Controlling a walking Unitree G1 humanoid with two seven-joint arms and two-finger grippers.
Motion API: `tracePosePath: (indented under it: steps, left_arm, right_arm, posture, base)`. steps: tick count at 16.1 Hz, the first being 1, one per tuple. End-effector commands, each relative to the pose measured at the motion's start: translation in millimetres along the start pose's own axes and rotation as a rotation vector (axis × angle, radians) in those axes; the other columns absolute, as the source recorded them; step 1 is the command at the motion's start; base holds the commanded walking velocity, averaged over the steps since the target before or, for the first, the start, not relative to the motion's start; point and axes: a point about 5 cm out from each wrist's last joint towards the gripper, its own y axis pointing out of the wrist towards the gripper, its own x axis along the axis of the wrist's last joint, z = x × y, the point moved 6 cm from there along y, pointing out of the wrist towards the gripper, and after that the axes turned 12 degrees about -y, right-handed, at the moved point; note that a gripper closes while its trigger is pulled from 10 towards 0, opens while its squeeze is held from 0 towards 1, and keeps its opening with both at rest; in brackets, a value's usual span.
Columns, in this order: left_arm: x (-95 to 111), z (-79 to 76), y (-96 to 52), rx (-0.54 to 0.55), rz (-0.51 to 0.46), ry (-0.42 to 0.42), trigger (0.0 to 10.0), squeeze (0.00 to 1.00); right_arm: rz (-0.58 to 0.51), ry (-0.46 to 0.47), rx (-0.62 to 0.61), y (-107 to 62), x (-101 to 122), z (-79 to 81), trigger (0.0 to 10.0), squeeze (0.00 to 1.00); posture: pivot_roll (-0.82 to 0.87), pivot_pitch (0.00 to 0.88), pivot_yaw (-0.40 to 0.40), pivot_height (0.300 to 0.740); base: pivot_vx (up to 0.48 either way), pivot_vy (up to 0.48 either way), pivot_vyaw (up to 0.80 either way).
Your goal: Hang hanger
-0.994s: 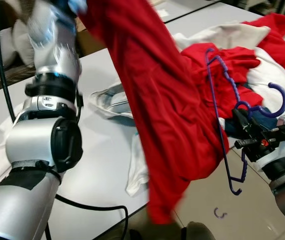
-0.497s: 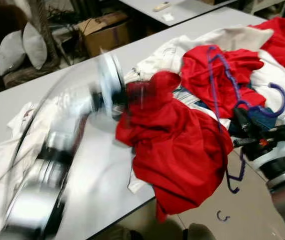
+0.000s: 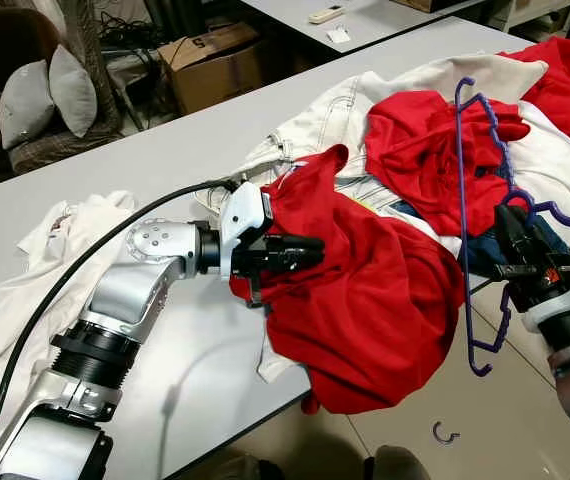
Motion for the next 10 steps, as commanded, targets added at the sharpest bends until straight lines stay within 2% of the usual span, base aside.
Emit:
tracePosePath:
  steps: [1, 2, 3, 5, 6, 7, 8, 9, 10]
  left_arm:
    - [8, 4.5, -7.3, 0.03, -0.021, 0.013, 10.0, 1.0]
    - [22, 4.3, -13.8, 0.029, -0.074, -0.015, 10.0, 1.0]
    - [33, 2.4, -19.4, 0.02, -0.113, -0.035, 10.0, 1.0]
    - [55, -1.2, -29.6, 0.012, -0.221, -0.074, 10.0, 1.0]
    - [63, 2.9, -33.6, 0.039, -0.268, -0.084, 10.0, 1.0]
    - [67, 13.5, -39.8, 0.105, -0.302, -0.087, 10.0, 1.0]
    - [57, 27.1, -44.9, 0.196, -0.258, -0.079, 10.0, 1.0]
    - [39, 46.2, -51.0, 0.33, -0.168, -0.049, 10.0, 1.0]
    - [27, 58.2, -55.8, 0.421, -0.104, -0.031, 10.0, 1.0]
  right_arm:
    - [0.026, -0.011, -0.004, -1.8, -6, -2.1, 10.0, 0.0]
    - [0.103, -0.126, 0.029, -5.6, -19, -3.5, 10.0, 0.0]
    - [0.126, -0.18, 0.04, -7.0, -24, -5.1, 10.0, 0.0]
    - [0.113, -0.183, 0.035, -6.2, -21, -6.7, 10.0, 0.0]
    - [0.11, -0.179, 0.035, -5.6, -20, -6.5, 10.0, 0.0]
    - [0.105, -0.172, 0.04, -4.3, -20, -4.9, 10.0, 0.0]
    - [0.096, -0.172, 0.055, -2.4, -19, -1.0, 10.0, 0.0]
    - [0.073, -0.163, 0.076, 0.8, -15, 4.5, 10.0, 0.0]
    - [0.053, -0.156, 0.094, 2.9, -12, 8.1, 10.0, 0.0]
  posture:
    - [-0.3, 0.0, 0.144, 0.74]
    - [-0.3, 0.0, 0.145, 0.74]
    - [-0.3, 0.0, 0.144, 0.74]
    - [-0.3, 0.0, 0.138, 0.74]
    - [-0.29, 0.0, 0.13, 0.74]
    - [-0.29, 0.0, 0.123, 0.74]
    - [-0.29, 0.0, 0.123, 0.74]
    - [-0.28, 0.0, 0.118, 0.74]
    - [-0.28, 0.0, 0.114, 0.74]
  base:
    - [0.0, 0.0, 0.0]
    - [0.0, 0.0, 0.0]
    - [0.0, 0.0, 0.0]
    - [0.0, 0.0, 0.0]
    - [0.0, 0.0, 0.0]
    - [0.0, 0.0, 0.0]
    - [0.0, 0.0, 0.0]
    - [0.0, 0.0, 0.0]
    - [0.0, 0.0, 0.0]
